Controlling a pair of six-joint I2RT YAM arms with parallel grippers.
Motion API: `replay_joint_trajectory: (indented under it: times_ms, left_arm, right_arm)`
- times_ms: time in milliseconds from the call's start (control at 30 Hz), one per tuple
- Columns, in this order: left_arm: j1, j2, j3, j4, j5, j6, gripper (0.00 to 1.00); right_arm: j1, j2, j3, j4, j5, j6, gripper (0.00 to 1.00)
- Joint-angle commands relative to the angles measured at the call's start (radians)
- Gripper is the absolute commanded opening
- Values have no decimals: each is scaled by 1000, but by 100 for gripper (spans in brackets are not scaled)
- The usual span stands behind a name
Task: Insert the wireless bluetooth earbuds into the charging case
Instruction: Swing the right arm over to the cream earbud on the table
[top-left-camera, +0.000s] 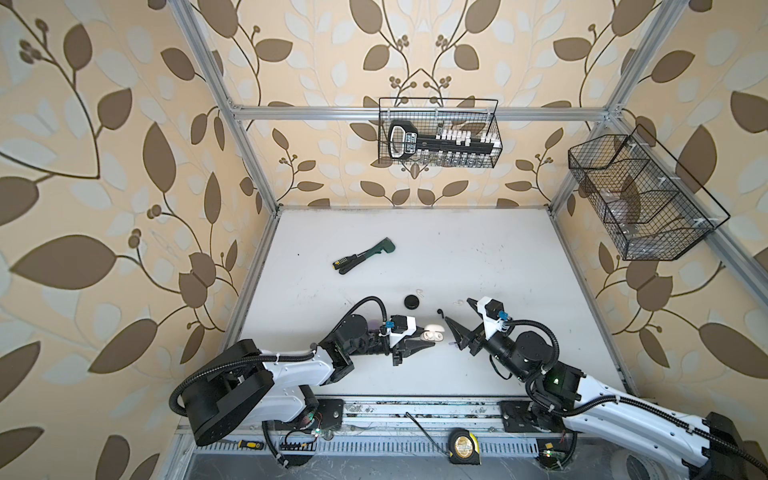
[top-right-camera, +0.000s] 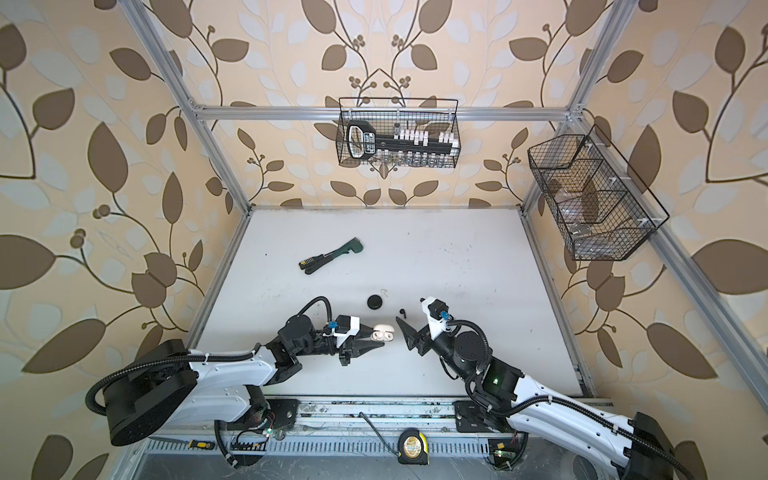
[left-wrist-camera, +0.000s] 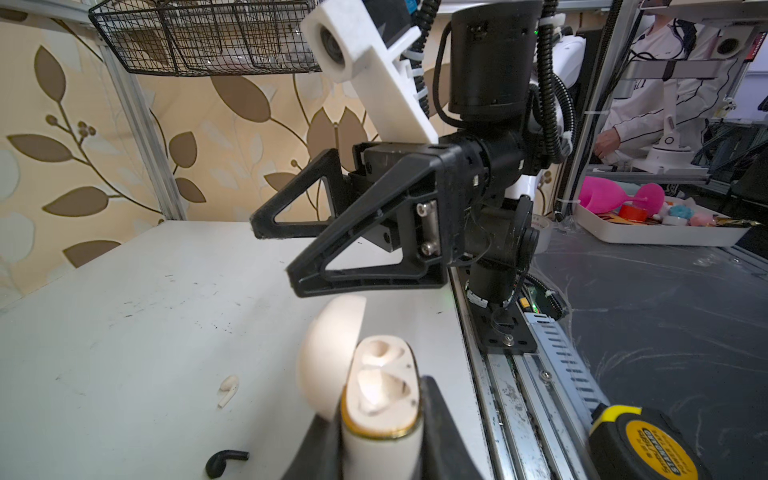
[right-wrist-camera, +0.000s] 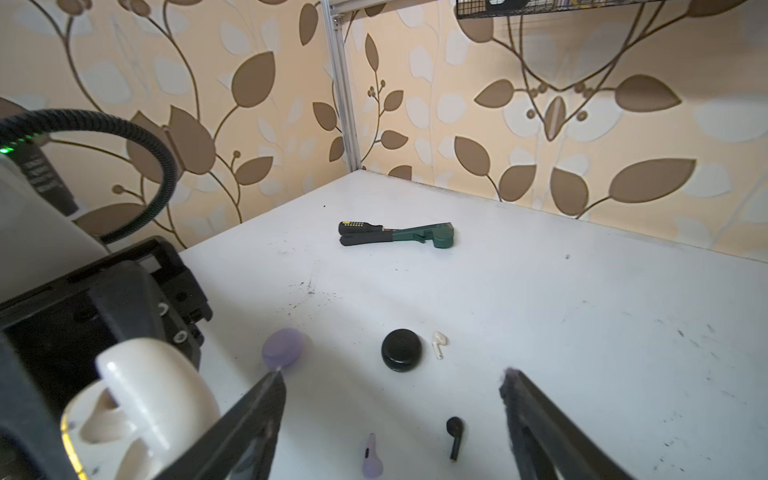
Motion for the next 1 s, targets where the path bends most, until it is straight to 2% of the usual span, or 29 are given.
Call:
replay_joint_trajectory:
  times_ms: [0,67,100,267,367,533,633,767,833,967]
  left_arm:
    - [-5,11,-19,145,-25,-38,0]
    - [-4,19,-28,173,-49,-53,0]
    - [-4,23,-33,189,-65,-62,0]
    - [6,43,-45,236,-119,-101,0]
    - [13,51,-58,267,-161,-125,0]
    - [28,75,-67,300,-210,-162,0]
    - [40,88,-70,300,-231,-185,0]
    - [44,97,-60,301,-247,-225,0]
    - [44,105,-53,300,-228,-225,0]
    - [45,124,-48,300,-237,-220,0]
  right_arm:
    - [-27,-11,44,-42,58,49,89]
    - [-52,-10,44,-46,49,69,94]
    - [-64,-7,44,-52,54,85,99]
    - [-140,30,83,-134,135,193,100]
    - [-198,87,184,-296,203,315,100]
    - [-244,211,377,-568,140,507,100]
    - [-241,275,466,-662,13,582,100]
    - [-191,306,535,-684,-151,600,100]
    - [-159,308,570,-723,-130,579,100]
    - [-170,343,672,-847,-54,491,99]
